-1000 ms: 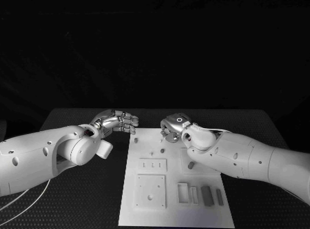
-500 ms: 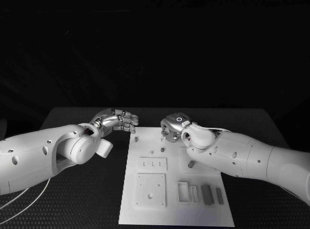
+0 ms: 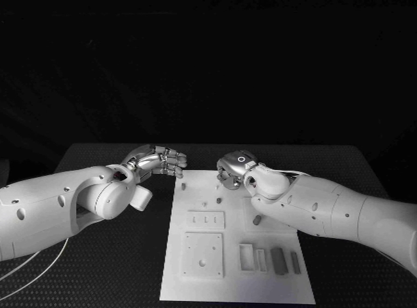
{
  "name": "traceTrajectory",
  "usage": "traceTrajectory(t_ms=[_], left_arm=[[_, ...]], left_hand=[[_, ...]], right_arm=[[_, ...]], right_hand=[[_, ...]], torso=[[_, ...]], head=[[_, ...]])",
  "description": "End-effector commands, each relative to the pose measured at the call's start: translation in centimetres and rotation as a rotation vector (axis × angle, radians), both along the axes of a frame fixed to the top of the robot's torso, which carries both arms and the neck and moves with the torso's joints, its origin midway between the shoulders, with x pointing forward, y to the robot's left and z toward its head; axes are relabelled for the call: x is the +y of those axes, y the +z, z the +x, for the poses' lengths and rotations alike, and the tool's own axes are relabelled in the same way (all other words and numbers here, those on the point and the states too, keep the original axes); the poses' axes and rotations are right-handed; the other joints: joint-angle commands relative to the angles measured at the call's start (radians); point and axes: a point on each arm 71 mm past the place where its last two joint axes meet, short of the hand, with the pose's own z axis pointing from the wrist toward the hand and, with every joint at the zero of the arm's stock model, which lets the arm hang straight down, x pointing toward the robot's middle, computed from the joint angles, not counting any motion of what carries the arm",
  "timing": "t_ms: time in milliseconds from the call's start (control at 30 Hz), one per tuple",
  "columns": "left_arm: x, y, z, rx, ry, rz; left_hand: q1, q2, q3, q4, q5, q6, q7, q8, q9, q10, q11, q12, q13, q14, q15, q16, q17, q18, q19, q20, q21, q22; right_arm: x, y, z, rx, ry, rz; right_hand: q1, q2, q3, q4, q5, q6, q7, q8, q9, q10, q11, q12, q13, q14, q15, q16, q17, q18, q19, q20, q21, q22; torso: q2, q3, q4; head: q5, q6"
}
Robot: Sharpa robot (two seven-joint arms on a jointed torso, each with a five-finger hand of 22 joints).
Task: Assemble the parts on the task board
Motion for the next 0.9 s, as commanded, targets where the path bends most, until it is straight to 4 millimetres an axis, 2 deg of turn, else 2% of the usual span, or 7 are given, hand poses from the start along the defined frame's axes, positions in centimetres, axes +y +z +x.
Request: traceTrajectory(t_ms=[33,900], left_arm=[[-0.26,0.19,-0.01,-0.005,-0.017,-0.01],[-0.33,0.17,0.06,-0.003,-0.019,-0.01]], left_hand=[[-0.011,0.0,-0.005,-0.001,-0.004,0.001,0.007,-0.005,-0.002,-0.001,0.005,-0.004,0.001,-0.004,0.003,-0.004,0.002,0.014,-0.009,0.0,-0.004,0.001],[-0.012,0.0,-0.005,-0.001,-0.004,0.001,0.007,-0.005,-0.002,-0.001,0.004,-0.006,0.002,-0.004,0.003,-0.006,0.004,0.014,-0.009,0.0,-0.005,0.002]], right_arm=[[0.12,-0.06,-0.03,0.003,-0.003,-0.005],[0.18,0.02,0.3,0.0,-0.01,-0.008]], right_hand=[[0.006,0.003,0.007,-0.002,0.002,0.002,0.004,-0.002,0.001,0.007,-0.002,-0.005,0.0,0.003,0.0,0.001,-0.001,0.014,-0.002,-0.008,0.004,0.018],[0.007,0.001,0.008,-0.002,0.002,-0.006,0.007,-0.009,0.0,0.003,0.002,-0.015,-0.007,-0.001,0.003,-0.001,-0.007,0.014,-0.003,-0.008,0.003,0.018]], torso=[[0.0,0.0007,0.0007],[0.0,0.0006,-0.0007]], head=[[0.002,0.0],[0.002,-0.001]])
